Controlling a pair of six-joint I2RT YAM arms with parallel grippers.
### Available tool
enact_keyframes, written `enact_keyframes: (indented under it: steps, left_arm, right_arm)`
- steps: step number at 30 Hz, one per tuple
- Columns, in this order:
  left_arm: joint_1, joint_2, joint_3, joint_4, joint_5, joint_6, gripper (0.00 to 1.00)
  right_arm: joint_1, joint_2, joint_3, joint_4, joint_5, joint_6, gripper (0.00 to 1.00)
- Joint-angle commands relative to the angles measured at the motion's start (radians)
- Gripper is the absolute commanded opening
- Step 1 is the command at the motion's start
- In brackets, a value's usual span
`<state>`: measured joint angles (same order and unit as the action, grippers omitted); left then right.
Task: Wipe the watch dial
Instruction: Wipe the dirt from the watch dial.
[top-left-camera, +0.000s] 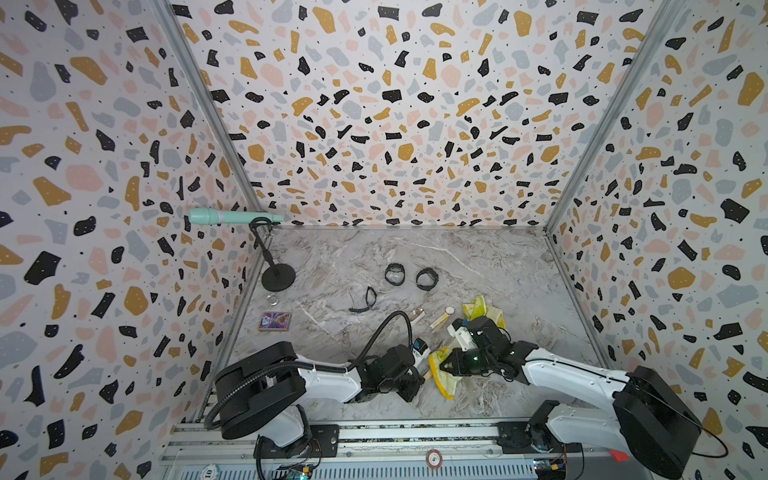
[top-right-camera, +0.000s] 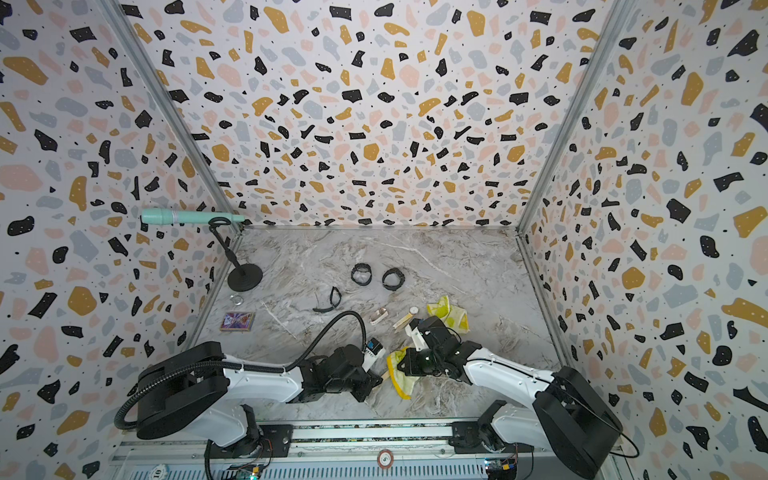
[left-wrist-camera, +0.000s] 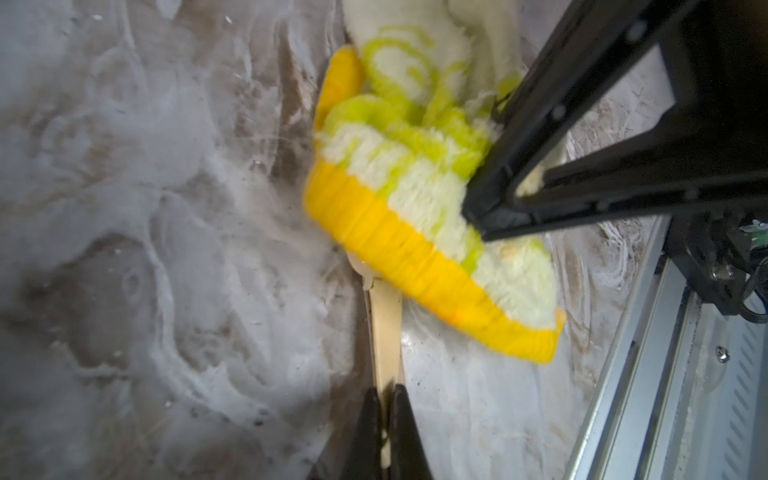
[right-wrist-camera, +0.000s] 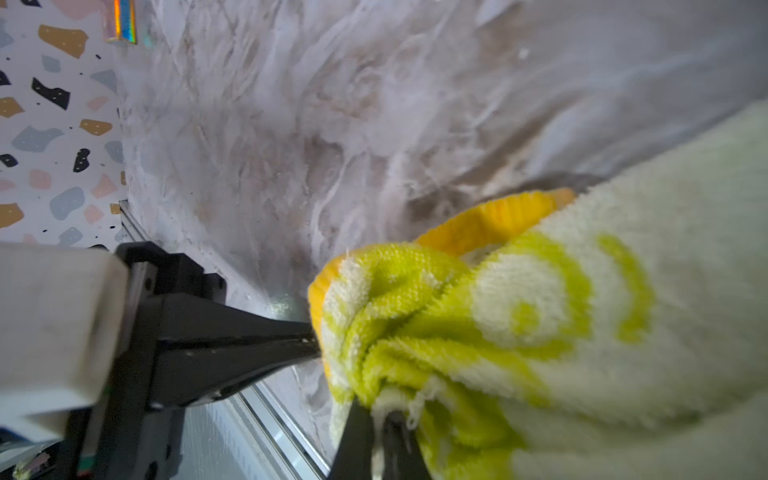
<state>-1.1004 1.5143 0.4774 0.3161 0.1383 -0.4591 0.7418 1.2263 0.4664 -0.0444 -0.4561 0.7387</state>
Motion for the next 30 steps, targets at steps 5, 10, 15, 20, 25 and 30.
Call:
enact_keyframes:
  steps: [5,10,15,20,25,30]
  left_arm:
    - [-0.007,0.031,-0.012,-0.04,0.027,0.008,0.0]
    - [-0.008,0.025,-0.019,-0.038,0.026,0.003,0.0]
    - [-0.006,0.02,-0.026,-0.037,0.024,-0.002,0.0]
    - [-0.006,0.014,-0.03,-0.039,0.024,-0.003,0.0]
    - [-0.006,0.017,-0.037,-0.04,0.025,-0.003,0.0]
    - [-0.006,0.033,-0.026,-0.043,0.037,0.006,0.0]
  right_arm:
    - [0.012,0.09,0.055,0.109,0.007,-0.004,0.0]
    - [-0.013,0.185,0.038,0.161,-0.002,-0.011,0.0]
    - [-0.017,0.224,0.018,0.129,0.052,-0.009,0.0]
    - [-0.073,0.195,-0.066,0.108,0.078,0.0,0.0]
    - [-0.172,0.102,-0.126,0.041,0.082,-0.046,0.0]
    - [-0.258,-0.03,-0.132,-0.077,0.062,-0.113,0.0]
